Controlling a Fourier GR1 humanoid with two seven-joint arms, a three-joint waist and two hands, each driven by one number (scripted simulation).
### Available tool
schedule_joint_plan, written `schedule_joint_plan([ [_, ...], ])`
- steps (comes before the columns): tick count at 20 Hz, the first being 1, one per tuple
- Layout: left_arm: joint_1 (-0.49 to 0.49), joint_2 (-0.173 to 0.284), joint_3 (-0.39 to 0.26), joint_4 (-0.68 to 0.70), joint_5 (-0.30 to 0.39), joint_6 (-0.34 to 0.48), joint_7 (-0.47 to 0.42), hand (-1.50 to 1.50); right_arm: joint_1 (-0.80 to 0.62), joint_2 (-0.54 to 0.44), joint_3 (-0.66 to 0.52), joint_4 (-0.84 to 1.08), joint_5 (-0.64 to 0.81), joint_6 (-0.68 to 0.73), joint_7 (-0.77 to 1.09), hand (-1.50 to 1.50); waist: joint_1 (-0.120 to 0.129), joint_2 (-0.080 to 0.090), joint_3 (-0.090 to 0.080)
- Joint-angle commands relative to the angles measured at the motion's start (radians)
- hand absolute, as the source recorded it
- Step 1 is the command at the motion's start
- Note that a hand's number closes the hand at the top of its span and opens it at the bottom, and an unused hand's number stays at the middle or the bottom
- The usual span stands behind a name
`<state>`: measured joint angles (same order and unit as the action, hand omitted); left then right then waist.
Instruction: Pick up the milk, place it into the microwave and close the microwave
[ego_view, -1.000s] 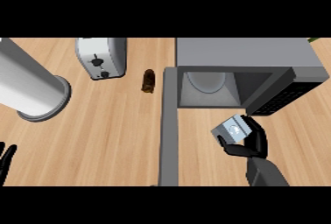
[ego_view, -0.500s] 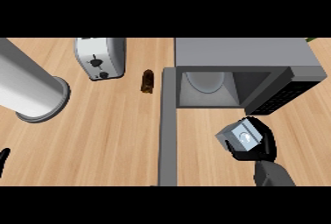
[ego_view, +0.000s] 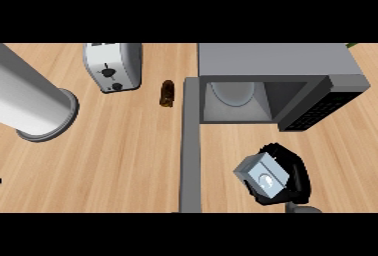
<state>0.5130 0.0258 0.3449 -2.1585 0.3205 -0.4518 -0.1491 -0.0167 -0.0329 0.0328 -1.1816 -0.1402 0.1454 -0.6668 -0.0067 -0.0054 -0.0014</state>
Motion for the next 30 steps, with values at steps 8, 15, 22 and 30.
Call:
schedule_joint_plan([
  [8,0.003,0.008,0.031,0.002,0.053,-0.041,0.020,-1.50,0.200,0.032,0.262,-0.540,-0.020,-0.279,0.352,1.50,0.008,0.003,0.001],
  [15,0.027,-0.017,0.071,-0.010,0.062,-0.067,0.012,-1.50,0.055,0.033,0.346,-0.513,0.021,-0.463,0.420,1.50,0.015,0.005,0.001],
  [22,-0.042,0.065,0.180,0.136,0.105,-0.112,-0.027,-1.50,-0.190,0.033,0.313,-0.408,0.062,-0.628,0.517,1.50,0.018,0.005,0.001],
  [30,-0.071,0.108,0.209,0.149,0.164,-0.123,0.039,-1.50,-0.411,0.032,0.159,-0.011,0.039,-0.692,0.439,1.50,0.026,0.009,0.002],
])
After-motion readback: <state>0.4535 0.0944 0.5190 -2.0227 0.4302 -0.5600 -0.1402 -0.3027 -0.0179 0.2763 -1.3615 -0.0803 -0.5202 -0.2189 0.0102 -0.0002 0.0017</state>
